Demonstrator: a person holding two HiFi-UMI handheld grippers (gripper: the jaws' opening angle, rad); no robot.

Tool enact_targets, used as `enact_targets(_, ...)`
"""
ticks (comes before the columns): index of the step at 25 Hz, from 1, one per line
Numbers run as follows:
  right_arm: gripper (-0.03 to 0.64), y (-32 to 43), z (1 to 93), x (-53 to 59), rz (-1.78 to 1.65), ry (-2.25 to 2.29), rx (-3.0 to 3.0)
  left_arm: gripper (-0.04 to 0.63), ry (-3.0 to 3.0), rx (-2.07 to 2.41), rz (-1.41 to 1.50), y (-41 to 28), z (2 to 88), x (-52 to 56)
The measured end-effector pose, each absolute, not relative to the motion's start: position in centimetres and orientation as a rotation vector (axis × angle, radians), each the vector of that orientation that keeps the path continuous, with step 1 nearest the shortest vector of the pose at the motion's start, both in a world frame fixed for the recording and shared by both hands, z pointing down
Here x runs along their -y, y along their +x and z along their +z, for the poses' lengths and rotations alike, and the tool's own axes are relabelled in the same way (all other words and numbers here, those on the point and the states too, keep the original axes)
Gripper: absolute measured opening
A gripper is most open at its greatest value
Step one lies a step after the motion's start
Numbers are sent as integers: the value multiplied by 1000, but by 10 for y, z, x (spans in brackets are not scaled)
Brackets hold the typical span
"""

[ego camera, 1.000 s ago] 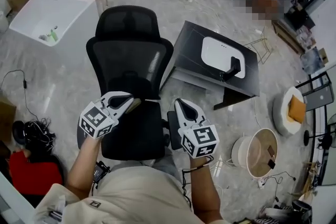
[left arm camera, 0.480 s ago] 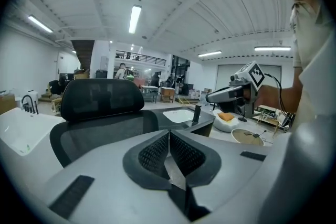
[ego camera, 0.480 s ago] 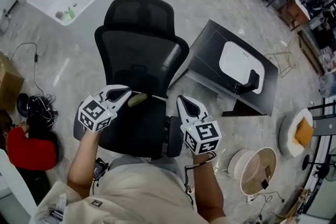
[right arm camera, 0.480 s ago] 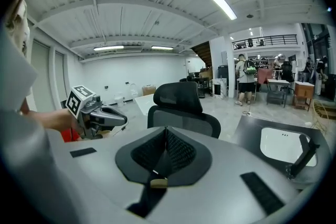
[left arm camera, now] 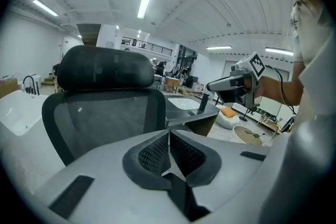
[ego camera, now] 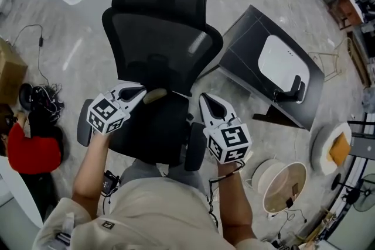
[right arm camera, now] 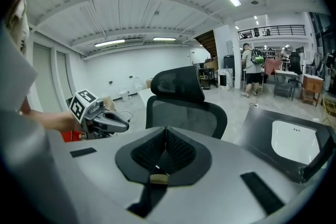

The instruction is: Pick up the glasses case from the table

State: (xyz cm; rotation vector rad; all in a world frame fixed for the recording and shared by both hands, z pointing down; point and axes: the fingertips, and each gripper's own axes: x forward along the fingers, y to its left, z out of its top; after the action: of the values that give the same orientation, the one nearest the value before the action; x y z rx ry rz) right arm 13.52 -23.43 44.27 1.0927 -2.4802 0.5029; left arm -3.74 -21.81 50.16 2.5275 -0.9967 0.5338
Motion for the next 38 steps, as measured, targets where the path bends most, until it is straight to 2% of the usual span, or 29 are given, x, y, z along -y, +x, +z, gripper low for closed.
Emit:
enact_targets(13, 25, 126, 530, 267, 602, 1012, 2393, 28, 2322, 918, 600, -56, 647, 243)
enact_targets(16, 25, 126, 550, 270, 621, 998, 2371, 86, 2277, 912, 613, -58, 682, 245)
enact_targets(27, 25, 129, 611, 265, 682, 972, 2311, 184, 2144, 884, 708, -64, 802, 242)
enact_targets(38, 25, 138, 662, 248, 743, 955, 2255, 326, 2061, 864, 861, -57, 901, 236)
